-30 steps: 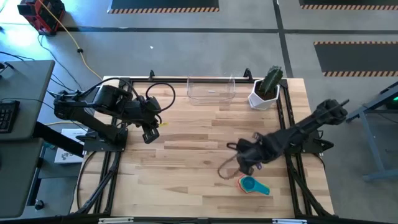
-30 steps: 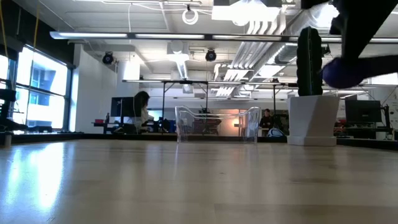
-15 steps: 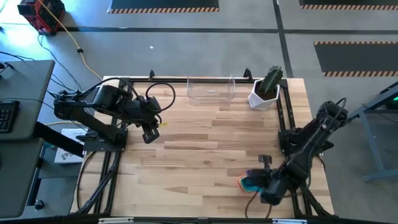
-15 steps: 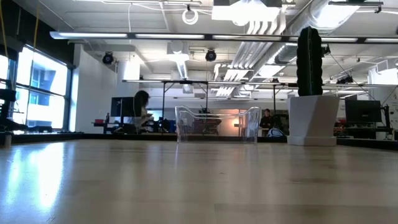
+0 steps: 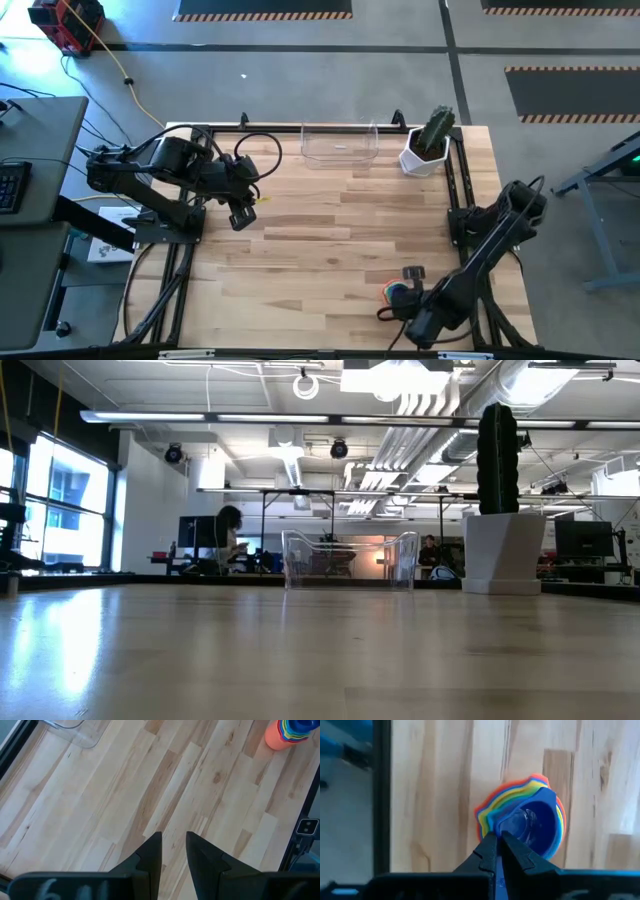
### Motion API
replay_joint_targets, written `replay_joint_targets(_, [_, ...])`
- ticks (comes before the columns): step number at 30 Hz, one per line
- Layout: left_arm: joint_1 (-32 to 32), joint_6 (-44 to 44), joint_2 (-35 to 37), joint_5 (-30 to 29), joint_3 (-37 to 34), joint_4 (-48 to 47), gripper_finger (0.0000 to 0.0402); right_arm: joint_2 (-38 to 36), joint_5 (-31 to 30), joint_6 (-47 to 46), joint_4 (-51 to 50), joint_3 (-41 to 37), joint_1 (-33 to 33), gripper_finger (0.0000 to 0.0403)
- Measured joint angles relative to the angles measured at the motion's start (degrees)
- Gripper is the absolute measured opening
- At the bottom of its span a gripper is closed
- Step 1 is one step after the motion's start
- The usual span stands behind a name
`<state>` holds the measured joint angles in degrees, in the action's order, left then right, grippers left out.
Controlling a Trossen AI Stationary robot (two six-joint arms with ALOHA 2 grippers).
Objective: Nest measuring cups in basket
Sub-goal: Stack the purple measuring cup on top of the light blue measuring cup
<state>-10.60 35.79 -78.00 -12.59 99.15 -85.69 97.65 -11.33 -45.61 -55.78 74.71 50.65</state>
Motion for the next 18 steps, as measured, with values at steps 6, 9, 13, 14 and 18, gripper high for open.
replay_joint_targets(6, [0.0, 0.0, 0.0, 0.0, 0.0, 0.0, 0.0078, 3.1, 0.7, 1.7, -5.6, 3.4, -0.1, 0.0])
replay_joint_targets(9, [0.0, 0.0, 0.0, 0.0, 0.0, 0.0, 0.0078, 3.4, 0.8, 1.7, -4.9, 3.5, -0.1, 0.0002])
replay_joint_targets(13, [0.0, -1.3, 0.0, 0.0, 0.0, 0.0, 0.0078, 3.3, 0.7, 1.6, -4.1, 3.6, -0.1, 0.0018])
replay_joint_targets(14, [0.0, -1.5, 0.0, 0.0, 0.0, 0.0, 0.0078, 3.3, 0.7, 1.6, -4.0, 3.6, -0.1, 0.0024])
replay_joint_targets(18, [0.0, -1.8, 0.0, 0.0, 0.0, 0.0, 0.0078, 3.3, 0.6, 0.5, -4.0, 3.5, -0.1, 0.005])
